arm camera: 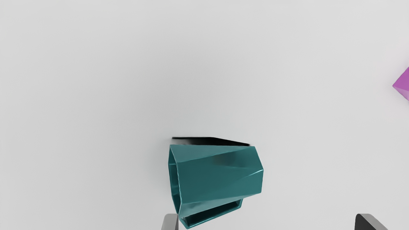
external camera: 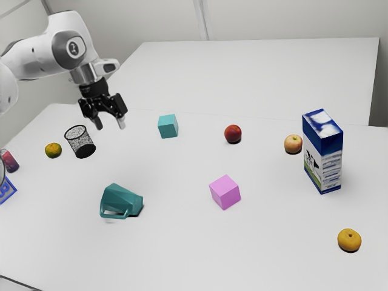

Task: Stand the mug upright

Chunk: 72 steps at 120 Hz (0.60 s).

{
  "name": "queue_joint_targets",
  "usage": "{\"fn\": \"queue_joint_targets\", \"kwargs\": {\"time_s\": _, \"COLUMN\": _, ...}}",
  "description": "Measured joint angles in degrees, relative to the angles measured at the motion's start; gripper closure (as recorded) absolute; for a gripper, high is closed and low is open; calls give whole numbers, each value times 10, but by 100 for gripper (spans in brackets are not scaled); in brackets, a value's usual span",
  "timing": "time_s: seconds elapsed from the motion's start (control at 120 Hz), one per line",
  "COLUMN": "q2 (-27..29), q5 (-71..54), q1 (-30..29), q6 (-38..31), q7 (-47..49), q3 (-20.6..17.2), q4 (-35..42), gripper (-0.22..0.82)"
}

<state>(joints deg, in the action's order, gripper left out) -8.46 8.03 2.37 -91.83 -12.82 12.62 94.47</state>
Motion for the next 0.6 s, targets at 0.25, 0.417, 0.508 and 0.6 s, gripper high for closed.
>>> {"fn": "queue_joint_targets", "kwargs": {"time_s": 0.25, "q2": 64, "q5": 14, "q1": 4, "q6": -96, "q7": -35, "q3": 3, "q4": 124, "gripper": 0}}
{"fn": "queue_joint_targets", "kwargs": {"time_s": 0.417, "q2": 75, "q5": 58, "q1": 12, "q6": -136, "q7": -51, "q3": 32, "q4": 196, "gripper": 0}}
{"fn": "queue_joint_targets", "kwargs": {"time_s": 0.508, "q2": 75, "q5": 77, "q1": 7, "q6": -146, "q7": -58, "q3": 41, "q4": 213, "gripper": 0}}
{"fn": "queue_joint_targets", "kwargs": {"time_s": 0.6, "q2": 69, "q5": 92, "q1": -8, "q6": -148, "q7": -66, "q3": 43, "q4": 217, "gripper": 0}}
